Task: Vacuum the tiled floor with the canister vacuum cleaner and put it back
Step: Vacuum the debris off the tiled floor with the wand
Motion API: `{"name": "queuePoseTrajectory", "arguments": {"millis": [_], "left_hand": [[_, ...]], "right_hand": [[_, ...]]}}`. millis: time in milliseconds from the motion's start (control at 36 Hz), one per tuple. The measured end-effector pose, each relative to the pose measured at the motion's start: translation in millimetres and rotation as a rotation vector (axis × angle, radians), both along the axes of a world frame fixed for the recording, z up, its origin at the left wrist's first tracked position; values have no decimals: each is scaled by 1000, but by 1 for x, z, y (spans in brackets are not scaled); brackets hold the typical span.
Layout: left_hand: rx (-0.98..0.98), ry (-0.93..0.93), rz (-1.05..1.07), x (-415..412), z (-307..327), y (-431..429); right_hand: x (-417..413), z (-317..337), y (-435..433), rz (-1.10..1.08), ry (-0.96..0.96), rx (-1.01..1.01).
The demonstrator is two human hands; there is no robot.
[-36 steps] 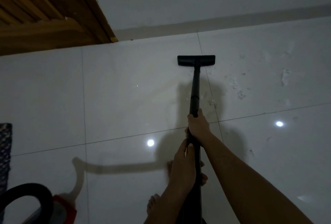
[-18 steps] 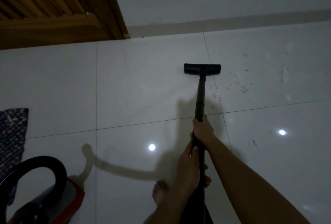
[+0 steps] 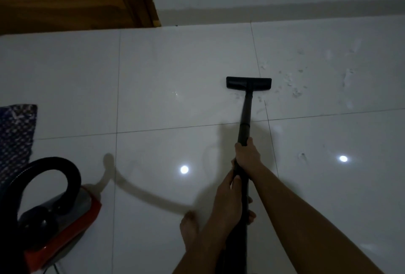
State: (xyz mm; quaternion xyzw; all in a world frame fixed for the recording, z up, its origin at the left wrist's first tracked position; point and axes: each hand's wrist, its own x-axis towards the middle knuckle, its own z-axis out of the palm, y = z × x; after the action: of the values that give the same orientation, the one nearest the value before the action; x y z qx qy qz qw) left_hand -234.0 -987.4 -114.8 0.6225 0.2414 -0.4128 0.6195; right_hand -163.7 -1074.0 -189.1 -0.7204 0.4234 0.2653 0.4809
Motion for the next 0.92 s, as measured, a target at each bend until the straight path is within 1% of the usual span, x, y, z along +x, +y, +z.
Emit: {"name": "queuePoseTrajectory", "arguments": {"millis": [194,361,500,722,917], "left_hand": [[-4,27,2,-28,2,9],[-18,19,-15,-44,0,22],[-11,-27,-73,-61,0,39],[-34,-24,-98,-83,1,62],[-1,-11,-110,-105,0,72]], "right_hand": [[-31,0,9,-2,2,4],[-48,-3,20,-1,1,-33],[-67,-1,34,-30,12,-35],[-94,1,54,-84,-6,-32],[-116,-2,65,-74,5,-22]]}}
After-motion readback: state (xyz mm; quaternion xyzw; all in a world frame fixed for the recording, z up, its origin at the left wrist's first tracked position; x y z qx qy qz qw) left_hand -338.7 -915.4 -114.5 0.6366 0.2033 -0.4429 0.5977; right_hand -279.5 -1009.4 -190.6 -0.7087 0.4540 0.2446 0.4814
